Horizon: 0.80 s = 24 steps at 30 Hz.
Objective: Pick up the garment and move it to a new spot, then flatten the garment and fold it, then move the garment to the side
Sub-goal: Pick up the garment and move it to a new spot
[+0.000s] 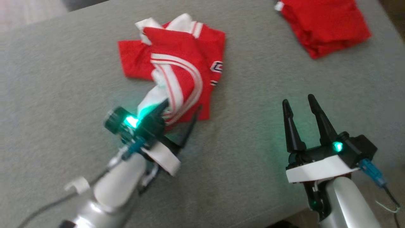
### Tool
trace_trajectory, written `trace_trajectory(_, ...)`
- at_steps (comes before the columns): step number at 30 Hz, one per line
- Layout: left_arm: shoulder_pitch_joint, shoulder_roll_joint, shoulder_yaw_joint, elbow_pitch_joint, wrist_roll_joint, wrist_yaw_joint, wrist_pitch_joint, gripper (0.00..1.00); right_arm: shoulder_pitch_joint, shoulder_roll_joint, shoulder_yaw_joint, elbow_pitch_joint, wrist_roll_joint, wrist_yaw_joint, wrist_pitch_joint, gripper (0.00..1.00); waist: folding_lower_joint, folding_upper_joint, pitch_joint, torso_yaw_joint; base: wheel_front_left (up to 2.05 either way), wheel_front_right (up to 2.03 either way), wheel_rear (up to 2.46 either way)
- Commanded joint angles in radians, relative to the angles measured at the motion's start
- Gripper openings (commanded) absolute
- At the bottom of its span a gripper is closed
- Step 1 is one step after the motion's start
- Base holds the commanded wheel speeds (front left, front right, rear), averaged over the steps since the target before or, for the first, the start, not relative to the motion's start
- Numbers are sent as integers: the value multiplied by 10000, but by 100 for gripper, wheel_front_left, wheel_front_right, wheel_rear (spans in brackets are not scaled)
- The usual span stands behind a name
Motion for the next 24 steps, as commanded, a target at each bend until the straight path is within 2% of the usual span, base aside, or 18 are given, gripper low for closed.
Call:
trace_trajectory(1,-151,23,328,-395,44,194,-168,100,-272,-8,223,-244,-105,67,-24,100,-1,0,-77,559,0,0,0)
trace_trajectory(4,697,-317,586,-1071,43,616,-256,100,-198,-7,247,-106,-277,67,-24,100,-1,0,-432,1285,0,0,0)
trace_trajectory(8,2246,-387,1534,-2516,146,1279,-263,100,1,-7,179,167,-443,67,-24,100,-1,0,-1173,2299,0,0,0)
trace_trajectory(10,3008,-423,2057,-3199,206,1432,-264,100,134,-7,91,344,-490,67,-24,100,-1,0,-1580,2771,0,0,0)
trace_trajectory(17,5390,-721,4290,-4684,522,1687,-266,100,698,-7,-99,829,-281,67,-24,100,-1,0,-2845,3806,0,0,0)
trace_trajectory(20,6054,-885,5028,-4801,746,1775,-266,100,987,-7,-59,898,-232,67,-24,100,-1,0,-3149,3988,0,0,0)
trace_trajectory(24,6664,-1059,5740,-4765,1070,1666,-267,100,1444,-7,-73,874,-179,67,-24,100,-1,0,-3491,4099,0,0,0)
